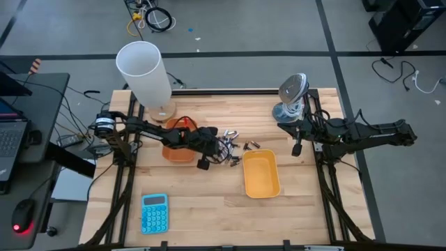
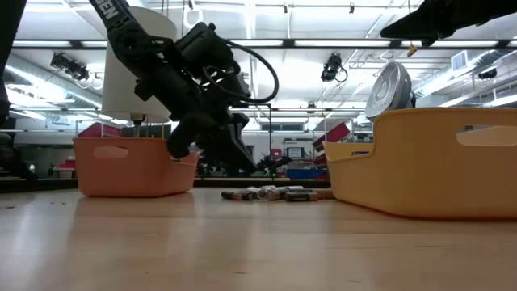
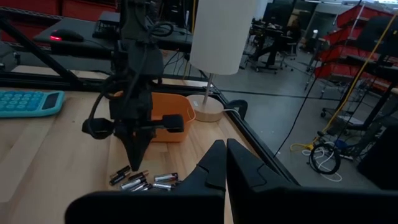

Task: Sort batteries
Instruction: Put the silver battery into the orange bin

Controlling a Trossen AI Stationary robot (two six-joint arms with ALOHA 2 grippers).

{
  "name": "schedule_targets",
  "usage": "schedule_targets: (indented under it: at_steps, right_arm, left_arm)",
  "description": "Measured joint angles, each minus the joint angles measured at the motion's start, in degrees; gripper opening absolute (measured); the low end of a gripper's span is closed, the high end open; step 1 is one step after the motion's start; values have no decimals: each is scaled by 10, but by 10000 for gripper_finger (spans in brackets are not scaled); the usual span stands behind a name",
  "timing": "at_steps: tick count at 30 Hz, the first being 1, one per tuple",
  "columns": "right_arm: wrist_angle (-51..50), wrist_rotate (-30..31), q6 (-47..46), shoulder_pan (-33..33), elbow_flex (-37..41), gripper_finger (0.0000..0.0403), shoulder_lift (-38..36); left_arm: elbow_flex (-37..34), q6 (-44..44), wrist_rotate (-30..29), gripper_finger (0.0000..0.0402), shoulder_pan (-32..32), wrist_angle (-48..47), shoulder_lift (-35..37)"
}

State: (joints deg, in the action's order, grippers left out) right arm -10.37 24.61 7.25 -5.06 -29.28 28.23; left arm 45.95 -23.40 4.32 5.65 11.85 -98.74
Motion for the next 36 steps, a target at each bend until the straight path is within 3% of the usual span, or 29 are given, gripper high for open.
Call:
schedule_targets:
  at_steps: [21,36]
  right_arm:
    - [-1,0,0,0,0,2,0]
    - [-1,0,0,0,0,3,0]
  left_arm:
    - [0,-1,0,44,-1,3,-6]
    - [0,-1,-4,47,-1,2,-7]
